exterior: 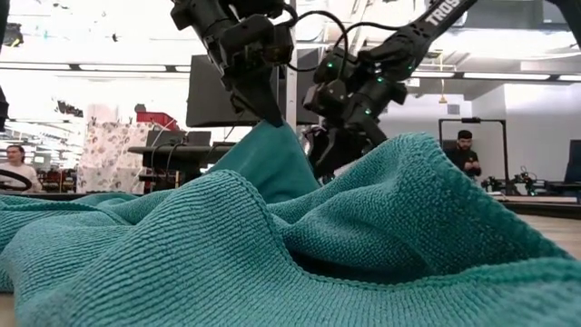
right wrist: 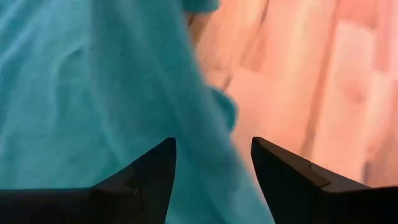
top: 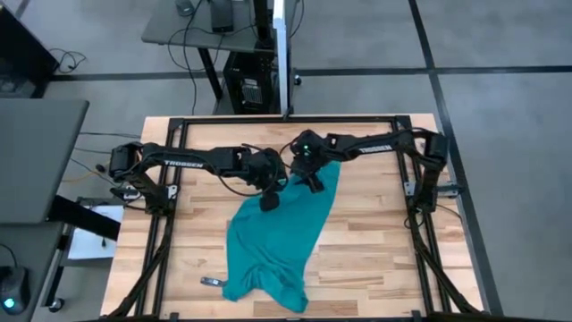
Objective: Roll towel
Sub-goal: Prepare the towel
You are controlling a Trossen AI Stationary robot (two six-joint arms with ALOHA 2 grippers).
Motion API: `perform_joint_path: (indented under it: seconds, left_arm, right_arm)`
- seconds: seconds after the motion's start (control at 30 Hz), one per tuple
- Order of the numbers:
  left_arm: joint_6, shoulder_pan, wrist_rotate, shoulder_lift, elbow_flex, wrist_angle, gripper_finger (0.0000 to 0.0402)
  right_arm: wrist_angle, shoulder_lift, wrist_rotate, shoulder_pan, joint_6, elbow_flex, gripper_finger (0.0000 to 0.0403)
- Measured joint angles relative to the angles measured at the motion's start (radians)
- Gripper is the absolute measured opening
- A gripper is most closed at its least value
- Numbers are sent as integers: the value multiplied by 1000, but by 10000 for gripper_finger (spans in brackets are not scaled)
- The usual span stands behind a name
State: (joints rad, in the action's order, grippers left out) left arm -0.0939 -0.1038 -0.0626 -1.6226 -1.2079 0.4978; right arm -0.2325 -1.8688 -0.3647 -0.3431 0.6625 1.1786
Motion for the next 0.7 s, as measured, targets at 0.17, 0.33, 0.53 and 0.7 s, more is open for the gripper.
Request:
perform_joint_path:
  seconds: [0.17,0.33,0.53,0.7]
  left_arm:
    - [-7,0,0,0,0,3,0]
    - [-42,0,4,1,0,4,0]
    - [-74,0,24,1,0,4,0]
    - [-37,0,26,1,0,4,11]
  right_arm:
    - [-156,-3,11,16,-22,6,142]
    - [-312,51,5,54,-123,-1,14]
    - [-267,210,144,149,-230,-64,2]
    - [-189,310,224,241,-376,-159,1]
